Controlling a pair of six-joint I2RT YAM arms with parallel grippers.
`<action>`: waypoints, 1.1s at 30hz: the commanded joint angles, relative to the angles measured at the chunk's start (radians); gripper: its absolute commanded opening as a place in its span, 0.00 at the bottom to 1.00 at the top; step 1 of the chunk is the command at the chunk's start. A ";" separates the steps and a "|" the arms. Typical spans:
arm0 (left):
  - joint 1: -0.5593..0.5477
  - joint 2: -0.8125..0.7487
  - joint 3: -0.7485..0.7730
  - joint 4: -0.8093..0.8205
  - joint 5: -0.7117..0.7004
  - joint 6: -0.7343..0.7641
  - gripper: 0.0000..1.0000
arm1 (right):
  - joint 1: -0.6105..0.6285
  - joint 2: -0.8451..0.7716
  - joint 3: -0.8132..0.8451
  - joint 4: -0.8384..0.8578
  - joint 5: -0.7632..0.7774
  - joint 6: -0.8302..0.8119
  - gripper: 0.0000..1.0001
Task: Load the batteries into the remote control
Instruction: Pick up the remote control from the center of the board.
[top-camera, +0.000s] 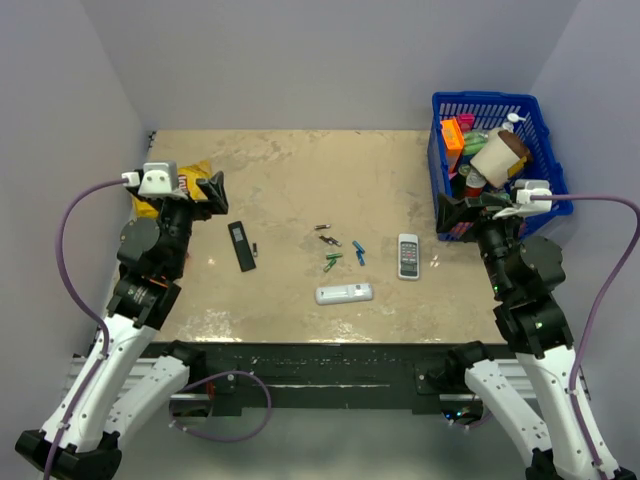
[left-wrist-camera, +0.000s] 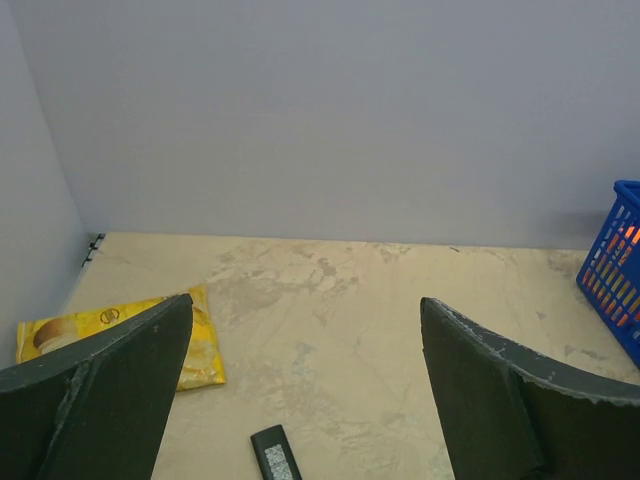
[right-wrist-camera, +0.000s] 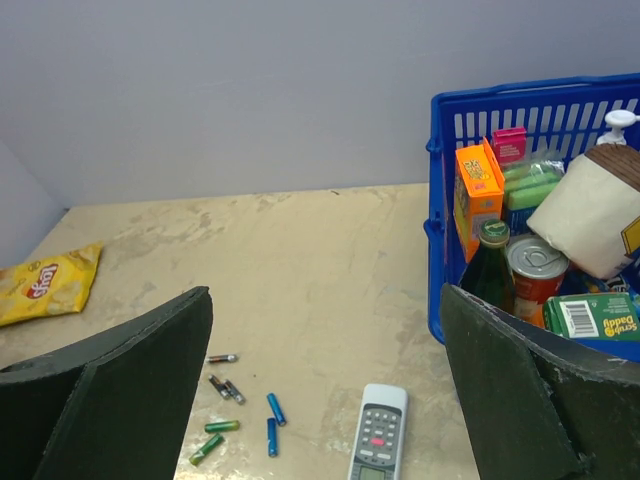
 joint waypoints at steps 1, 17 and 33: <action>-0.002 -0.017 -0.009 0.039 0.002 -0.011 1.00 | -0.001 0.003 0.048 -0.018 -0.002 0.017 0.98; -0.003 -0.067 -0.023 -0.011 -0.064 -0.016 1.00 | -0.001 0.244 0.194 -0.253 -0.294 -0.066 0.98; -0.003 -0.079 -0.059 -0.076 -0.070 -0.082 1.00 | 0.020 0.357 0.156 -0.333 -0.637 -0.239 0.98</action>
